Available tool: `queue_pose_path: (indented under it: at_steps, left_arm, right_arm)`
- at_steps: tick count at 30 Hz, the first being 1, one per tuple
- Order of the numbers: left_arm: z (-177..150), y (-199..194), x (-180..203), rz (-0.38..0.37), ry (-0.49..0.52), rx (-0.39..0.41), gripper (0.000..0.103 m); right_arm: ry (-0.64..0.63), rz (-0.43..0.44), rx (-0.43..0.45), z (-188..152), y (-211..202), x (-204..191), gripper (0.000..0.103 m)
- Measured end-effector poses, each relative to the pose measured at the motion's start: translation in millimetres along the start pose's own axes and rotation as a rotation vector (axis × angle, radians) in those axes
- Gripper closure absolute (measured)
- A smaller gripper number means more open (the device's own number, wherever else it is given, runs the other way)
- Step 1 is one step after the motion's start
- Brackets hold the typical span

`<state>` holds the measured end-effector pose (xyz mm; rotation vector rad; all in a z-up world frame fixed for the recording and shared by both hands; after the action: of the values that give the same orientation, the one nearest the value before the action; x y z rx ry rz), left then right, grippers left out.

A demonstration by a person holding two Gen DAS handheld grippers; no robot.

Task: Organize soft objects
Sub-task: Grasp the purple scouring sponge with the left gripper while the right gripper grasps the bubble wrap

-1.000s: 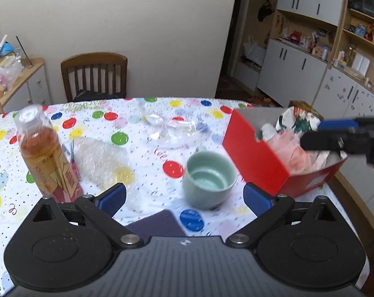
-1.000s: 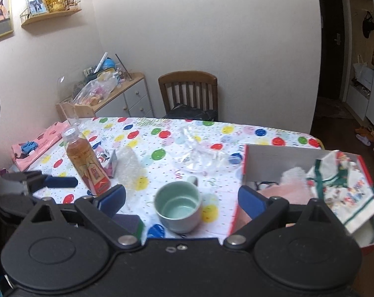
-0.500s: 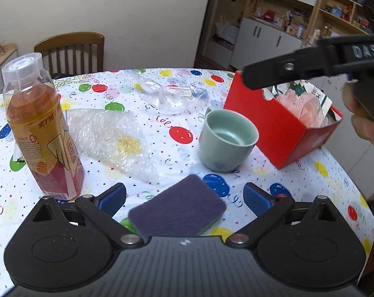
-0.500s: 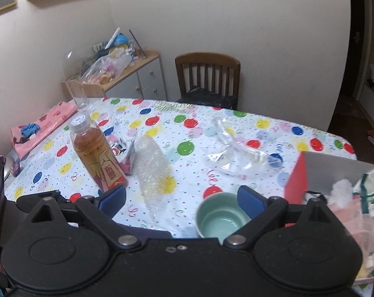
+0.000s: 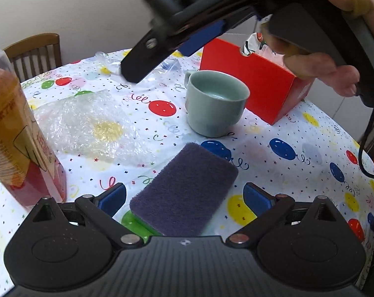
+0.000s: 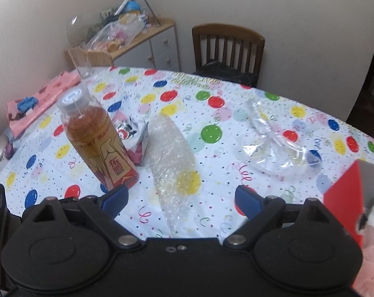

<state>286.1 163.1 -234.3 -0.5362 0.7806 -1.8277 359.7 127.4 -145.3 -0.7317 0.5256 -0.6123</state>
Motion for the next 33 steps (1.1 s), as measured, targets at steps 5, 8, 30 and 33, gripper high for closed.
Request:
queue_pose_path:
  at_steps: [5, 8, 30, 33]
  left_arm:
    - [-2.4, 12.1, -8.7, -0.021, -0.032, -0.012, 0.002]
    - [-2.4, 16.2, -7.0, -0.034, -0.043, -0.003, 0.002]
    - [-14.2, 45.9, 10.5, 0.001, 0.031, 0.028, 0.004]
    - [-14.1, 46.3, 11.6, 0.012, 0.044, 0.037, 0.005]
  right_arm:
    - [-0.014, -0.013, -0.027, 7.1, 23.6, -2.8, 0.012]
    - [-0.017, -0.023, -0.034, 14.6, 38.0, -0.9, 0.015]
    - [-0.033, -0.03, -0.232, 3.7, 144.2, 0.5, 0.033]
    - [-0.041, -0.034, -0.241, 0.3, 146.7, 0.2, 0.045]
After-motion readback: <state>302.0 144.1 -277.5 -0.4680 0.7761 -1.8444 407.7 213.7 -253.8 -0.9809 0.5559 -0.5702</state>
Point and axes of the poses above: each gripper's, at about its wrist camera, not at the fingertips, and y roughly the way its jaws point, x to its right, z to its top, the point moved 10 cm from there along y, roughly the way its jaws point, and after that the axes turned 9 degrees about z, right-handed, at the moved point
